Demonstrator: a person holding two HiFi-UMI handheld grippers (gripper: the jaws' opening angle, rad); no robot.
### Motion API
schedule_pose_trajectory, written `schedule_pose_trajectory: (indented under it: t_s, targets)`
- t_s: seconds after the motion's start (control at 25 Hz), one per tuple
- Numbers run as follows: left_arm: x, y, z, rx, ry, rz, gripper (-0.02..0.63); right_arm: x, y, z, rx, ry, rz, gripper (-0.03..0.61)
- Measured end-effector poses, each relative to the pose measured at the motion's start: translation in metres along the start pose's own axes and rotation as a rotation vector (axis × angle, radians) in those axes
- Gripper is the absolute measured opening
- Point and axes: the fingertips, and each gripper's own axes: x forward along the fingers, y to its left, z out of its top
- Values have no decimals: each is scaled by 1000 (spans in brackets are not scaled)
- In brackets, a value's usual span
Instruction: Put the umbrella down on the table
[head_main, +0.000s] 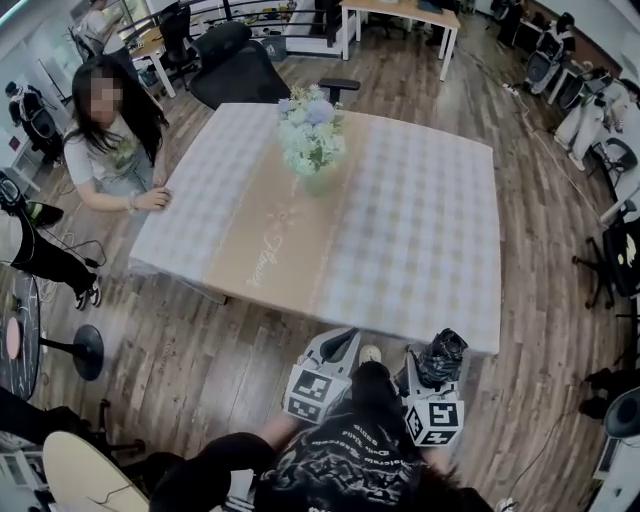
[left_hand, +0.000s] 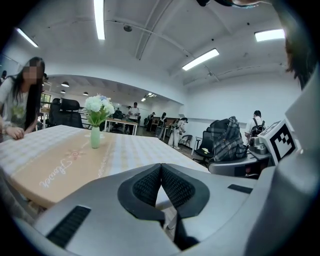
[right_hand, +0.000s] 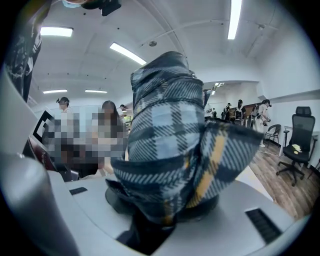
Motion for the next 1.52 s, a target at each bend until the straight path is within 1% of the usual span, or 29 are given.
schedule_pose_trajectory:
  t_s: [0.2,0.4,0.48,0.76,1.0,1.2,1.32,1.52]
  targets:
    - [35,9,22,-17,-19,36,20,35,-27,23,-42,2,55,153]
    - [63,25,42,-25,-45,103,20,69,-51,50,-71,-5,98,153]
    - [72,31,44,-34,-47,124,20,83,-61,60,-90,6,113,153]
    - [94,51,53,-68,-49,204,20,139,-89,88,-165,106,168,155]
    - [101,70,59,-87,-58,285,20,188,-119,111,-183,154,191,155]
    - [97,82,58,-107,-50,353,20,228,-143,129,-205,209,212,155]
    - [95,86,59,-114,-43,380,20,251,-152,133,-203,260,228,155]
    - [99,86,52,-115,-19,408,20,289,-165,128,-184,353,261,155]
